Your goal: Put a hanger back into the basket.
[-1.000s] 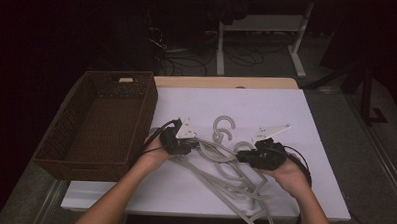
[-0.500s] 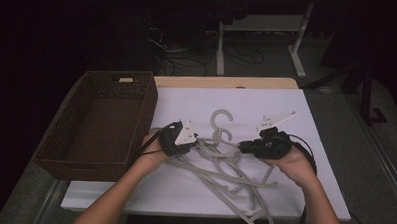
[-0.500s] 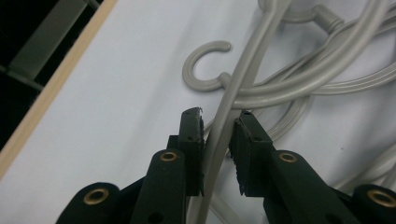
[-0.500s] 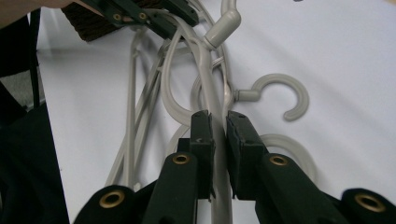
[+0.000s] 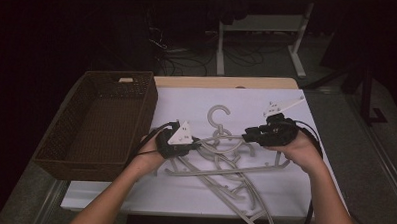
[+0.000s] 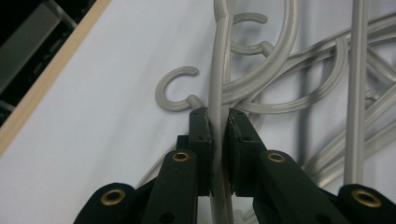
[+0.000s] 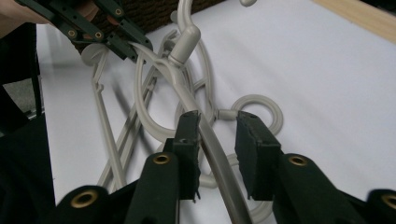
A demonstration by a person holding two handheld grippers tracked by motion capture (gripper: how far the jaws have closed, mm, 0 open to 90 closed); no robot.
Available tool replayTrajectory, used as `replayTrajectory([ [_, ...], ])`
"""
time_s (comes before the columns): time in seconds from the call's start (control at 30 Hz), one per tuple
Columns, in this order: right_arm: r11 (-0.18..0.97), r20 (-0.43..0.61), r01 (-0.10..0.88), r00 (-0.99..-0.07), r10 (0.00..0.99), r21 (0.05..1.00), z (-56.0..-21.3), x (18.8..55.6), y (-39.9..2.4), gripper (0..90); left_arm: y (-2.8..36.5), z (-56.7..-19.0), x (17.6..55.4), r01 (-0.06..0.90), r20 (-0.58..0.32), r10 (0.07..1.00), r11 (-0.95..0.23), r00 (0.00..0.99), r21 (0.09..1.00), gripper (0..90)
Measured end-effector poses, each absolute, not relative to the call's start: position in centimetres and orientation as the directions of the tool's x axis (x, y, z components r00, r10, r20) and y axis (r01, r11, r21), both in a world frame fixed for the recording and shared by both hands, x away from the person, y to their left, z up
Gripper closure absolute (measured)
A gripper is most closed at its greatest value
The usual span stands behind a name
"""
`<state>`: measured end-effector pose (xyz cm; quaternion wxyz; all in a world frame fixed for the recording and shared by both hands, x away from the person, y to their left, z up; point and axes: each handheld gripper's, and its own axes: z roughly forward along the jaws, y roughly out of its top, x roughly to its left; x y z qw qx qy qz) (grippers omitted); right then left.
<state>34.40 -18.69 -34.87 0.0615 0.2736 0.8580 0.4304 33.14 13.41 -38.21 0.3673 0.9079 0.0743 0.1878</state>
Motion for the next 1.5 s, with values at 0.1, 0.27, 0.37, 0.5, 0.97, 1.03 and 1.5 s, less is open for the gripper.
replayTrajectory([
  [0.1, 0.464, 0.124, 0.406, -0.842, 0.526, 0.787, -34.7, 34.3, -18.7, 56.9, 13.6, -37.6, 33.0, 0.038, 0.257, 0.301, -0.715, 0.918, 0.698, 82.2],
  [0.27, 0.454, 0.111, 0.404, -0.831, 0.546, 0.794, -33.9, 34.4, -19.0, 45.4, 13.9, -36.2, 32.7, 0.086, 0.240, 0.331, -0.729, 0.913, 0.679, 82.2],
  [0.37, 0.435, 0.103, 0.401, -0.819, 0.564, 0.806, -33.3, 34.4, -19.6, 41.3, 14.1, -35.4, 32.7, 0.100, 0.236, 0.338, -0.737, 0.911, 0.669, 82.2],
  [0.5, 0.419, 0.089, 0.398, -0.803, 0.589, 0.816, -32.5, 34.2, -20.7, 36.1, 14.7, -33.7, 32.9, 0.122, 0.243, 0.363, -0.743, 0.900, 0.658, 82.2],
  [0.97, 0.374, 0.072, 0.421, -0.738, 0.671, 0.826, -32.5, 33.1, -24.0, 23.0, 18.5, -28.4, 35.7, 0.199, 0.246, 0.469, -0.713, 0.848, 0.672, 82.1],
  [1.03, 0.371, 0.077, 0.429, -0.732, 0.677, 0.824, -33.0, 33.0, -24.1, 21.1, 19.3, -27.7, 36.1, 0.212, 0.241, 0.489, -0.700, 0.838, 0.682, 82.2],
  [1.5, 0.319, 0.103, 0.491, -0.655, 0.749, 0.811, -38.6, 31.4, -23.5, 13.3, 28.4, -24.8, 37.8, 0.316, 0.264, 0.647, -0.636, 0.715, 0.704, 82.1],
])
